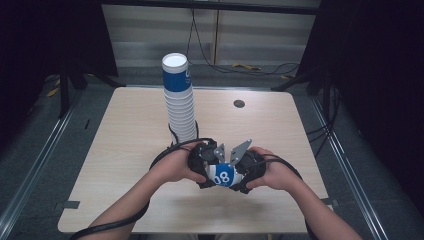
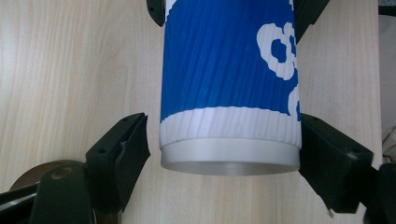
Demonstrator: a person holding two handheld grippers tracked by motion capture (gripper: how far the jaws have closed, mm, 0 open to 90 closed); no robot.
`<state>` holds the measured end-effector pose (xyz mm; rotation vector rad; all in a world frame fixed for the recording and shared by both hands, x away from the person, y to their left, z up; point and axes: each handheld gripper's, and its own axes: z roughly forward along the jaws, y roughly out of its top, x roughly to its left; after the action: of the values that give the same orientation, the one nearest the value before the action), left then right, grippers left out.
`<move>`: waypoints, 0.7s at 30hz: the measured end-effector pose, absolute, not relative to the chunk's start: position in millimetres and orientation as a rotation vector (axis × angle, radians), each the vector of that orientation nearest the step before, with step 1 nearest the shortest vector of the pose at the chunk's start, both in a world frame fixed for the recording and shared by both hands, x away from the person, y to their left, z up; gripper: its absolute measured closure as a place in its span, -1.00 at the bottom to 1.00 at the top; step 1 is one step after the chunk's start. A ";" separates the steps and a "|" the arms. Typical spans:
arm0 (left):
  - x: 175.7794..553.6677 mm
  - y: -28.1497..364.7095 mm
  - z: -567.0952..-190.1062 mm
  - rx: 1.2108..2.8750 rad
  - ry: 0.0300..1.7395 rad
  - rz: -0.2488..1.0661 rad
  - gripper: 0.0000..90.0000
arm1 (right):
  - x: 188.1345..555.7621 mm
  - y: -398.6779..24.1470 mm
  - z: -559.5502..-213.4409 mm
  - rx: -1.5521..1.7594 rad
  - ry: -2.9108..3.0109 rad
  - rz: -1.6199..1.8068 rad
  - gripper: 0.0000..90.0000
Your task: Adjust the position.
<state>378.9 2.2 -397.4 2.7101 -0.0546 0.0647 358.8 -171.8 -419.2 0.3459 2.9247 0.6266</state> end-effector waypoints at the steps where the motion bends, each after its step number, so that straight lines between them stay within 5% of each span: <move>1: 379.0 2.3 -397.8 2.710 -0.059 0.063 -0.52 | 358.8 -171.6 -419.1 0.346 2.925 0.624 -0.56; 7: 379.2 4.3 -398.1 2.705 -0.063 0.033 -0.35 | 358.3 -171.9 -417.2 0.340 2.922 0.637 -0.56; 21: 380.8 6.7 -401.7 2.730 -0.053 0.019 -0.33 | 358.6 -168.7 -413.3 0.303 2.904 0.645 -0.56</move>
<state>380.8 6.7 -401.7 2.7300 -0.0530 0.0187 358.6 -168.7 -413.3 0.3034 2.9041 0.6446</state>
